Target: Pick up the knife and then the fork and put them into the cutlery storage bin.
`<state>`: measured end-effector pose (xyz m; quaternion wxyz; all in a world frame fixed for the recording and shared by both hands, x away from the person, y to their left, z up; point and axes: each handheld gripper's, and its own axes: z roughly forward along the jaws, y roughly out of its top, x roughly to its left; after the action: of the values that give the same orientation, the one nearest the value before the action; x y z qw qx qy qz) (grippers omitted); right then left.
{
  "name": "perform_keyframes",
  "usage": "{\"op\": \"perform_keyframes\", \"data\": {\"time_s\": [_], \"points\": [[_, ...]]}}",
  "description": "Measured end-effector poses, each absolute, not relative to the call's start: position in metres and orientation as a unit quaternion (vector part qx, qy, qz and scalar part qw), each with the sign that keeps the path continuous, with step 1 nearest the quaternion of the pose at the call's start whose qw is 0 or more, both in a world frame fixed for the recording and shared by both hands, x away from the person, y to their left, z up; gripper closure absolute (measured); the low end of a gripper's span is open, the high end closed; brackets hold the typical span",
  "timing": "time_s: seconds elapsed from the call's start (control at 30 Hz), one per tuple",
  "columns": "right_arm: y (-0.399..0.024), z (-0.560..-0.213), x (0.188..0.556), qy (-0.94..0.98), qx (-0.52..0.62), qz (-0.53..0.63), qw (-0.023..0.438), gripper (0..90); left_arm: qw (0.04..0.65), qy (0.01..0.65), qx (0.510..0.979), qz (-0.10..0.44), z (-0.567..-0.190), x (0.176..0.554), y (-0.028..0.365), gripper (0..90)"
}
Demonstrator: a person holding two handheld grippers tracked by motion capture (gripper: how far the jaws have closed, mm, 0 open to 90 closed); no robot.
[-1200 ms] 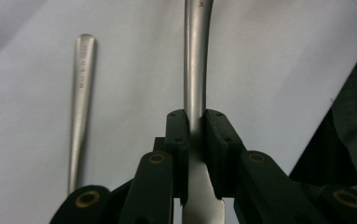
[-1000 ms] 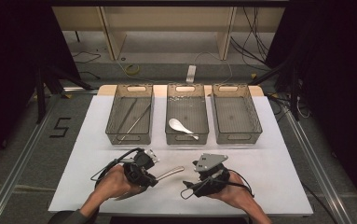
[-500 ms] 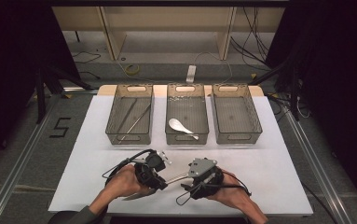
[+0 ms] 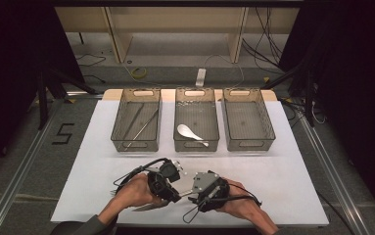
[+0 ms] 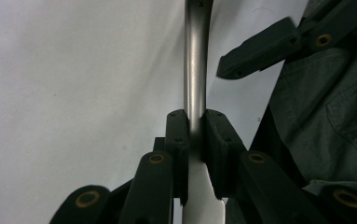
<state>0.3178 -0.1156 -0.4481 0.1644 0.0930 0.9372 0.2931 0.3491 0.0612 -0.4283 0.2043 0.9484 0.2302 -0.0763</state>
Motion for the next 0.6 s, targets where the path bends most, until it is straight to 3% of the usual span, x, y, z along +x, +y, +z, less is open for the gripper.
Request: {"op": "perform_keyframes", "data": {"time_s": [0.6], "points": [[-0.1084, -0.4564, 0.3097, 0.944, 0.042, 0.279, 0.169, 63.2, 0.201, 0.219, 0.95, -0.096, -0.4303, 0.3467, 0.0517, 79.5]]}}
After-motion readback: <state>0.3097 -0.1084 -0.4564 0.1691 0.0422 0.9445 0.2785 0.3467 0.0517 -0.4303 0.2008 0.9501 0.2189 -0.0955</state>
